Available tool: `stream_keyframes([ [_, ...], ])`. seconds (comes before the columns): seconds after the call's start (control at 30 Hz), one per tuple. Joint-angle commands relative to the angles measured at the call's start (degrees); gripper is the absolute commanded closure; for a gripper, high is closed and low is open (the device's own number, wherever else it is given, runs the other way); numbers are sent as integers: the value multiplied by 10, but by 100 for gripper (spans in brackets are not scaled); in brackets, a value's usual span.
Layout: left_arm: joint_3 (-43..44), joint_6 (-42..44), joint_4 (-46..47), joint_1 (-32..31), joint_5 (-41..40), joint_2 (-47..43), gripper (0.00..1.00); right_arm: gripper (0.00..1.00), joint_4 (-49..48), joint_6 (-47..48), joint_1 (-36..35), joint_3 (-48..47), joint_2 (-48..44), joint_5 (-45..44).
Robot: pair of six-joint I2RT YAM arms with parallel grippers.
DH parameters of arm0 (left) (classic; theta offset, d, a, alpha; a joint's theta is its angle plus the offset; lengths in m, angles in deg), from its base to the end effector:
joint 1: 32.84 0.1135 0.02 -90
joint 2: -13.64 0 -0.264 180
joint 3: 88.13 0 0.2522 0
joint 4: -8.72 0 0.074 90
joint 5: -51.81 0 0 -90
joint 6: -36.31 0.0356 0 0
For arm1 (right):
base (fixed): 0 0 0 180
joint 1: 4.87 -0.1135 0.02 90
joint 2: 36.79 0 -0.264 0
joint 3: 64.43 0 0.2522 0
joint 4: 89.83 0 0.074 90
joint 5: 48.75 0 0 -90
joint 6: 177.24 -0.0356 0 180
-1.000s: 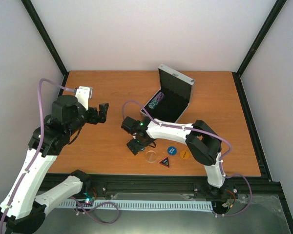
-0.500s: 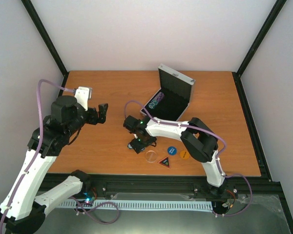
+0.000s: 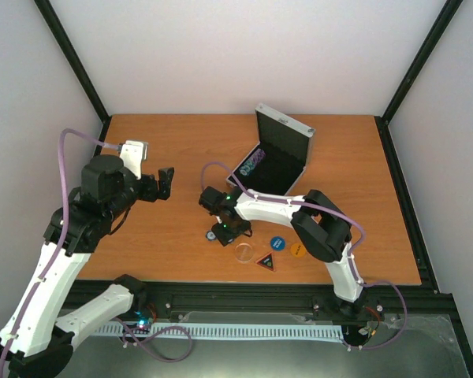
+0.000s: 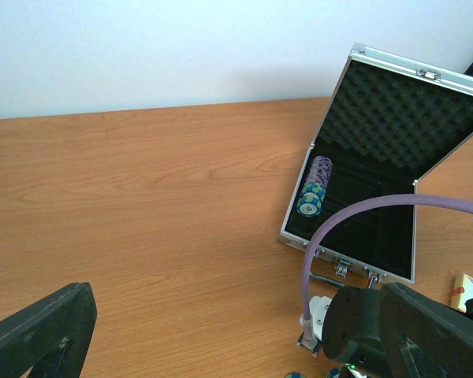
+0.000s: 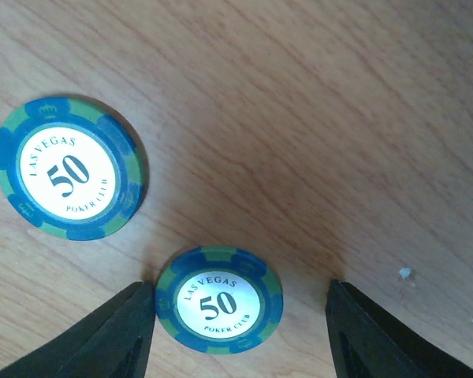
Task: Pack up texas hold em set
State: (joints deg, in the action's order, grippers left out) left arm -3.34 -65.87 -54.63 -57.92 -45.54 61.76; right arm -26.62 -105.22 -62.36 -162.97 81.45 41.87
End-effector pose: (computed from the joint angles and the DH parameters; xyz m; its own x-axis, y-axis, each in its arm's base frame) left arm 0.1321 -0.0568 0.4116 -0.4644 -0.0137 -0.8855 0.2239 0.9656 -0.1324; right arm 0.2124 0.3341 0.1523 -0.7678 -0.6304 -0.1141 -0.6381 0.7684 0.0483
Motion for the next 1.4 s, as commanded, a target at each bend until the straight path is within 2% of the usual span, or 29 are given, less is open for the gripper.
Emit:
stream_keyframes([
  [0.0,8,1,-2,2,-5,-9,0,39,0,-16,-7,3,14,11],
  [0.23,3,-1,0,2,-4,-13,0,40,6,-24,-19,6,15,-1],
  [0.43,2,-2,0,2,-5,-15,0,48,9,-28,-21,6,16,-10],
  [0.67,2,-2,0,2,-5,-18,0,64,14,-30,-21,6,21,-32],
  [0.83,1,-1,-1,2,-6,-18,0,67,16,-30,-21,2,20,-38],
  [1.37,6,0,-2,2,-4,-16,0,66,49,-24,-21,-56,6,-48],
])
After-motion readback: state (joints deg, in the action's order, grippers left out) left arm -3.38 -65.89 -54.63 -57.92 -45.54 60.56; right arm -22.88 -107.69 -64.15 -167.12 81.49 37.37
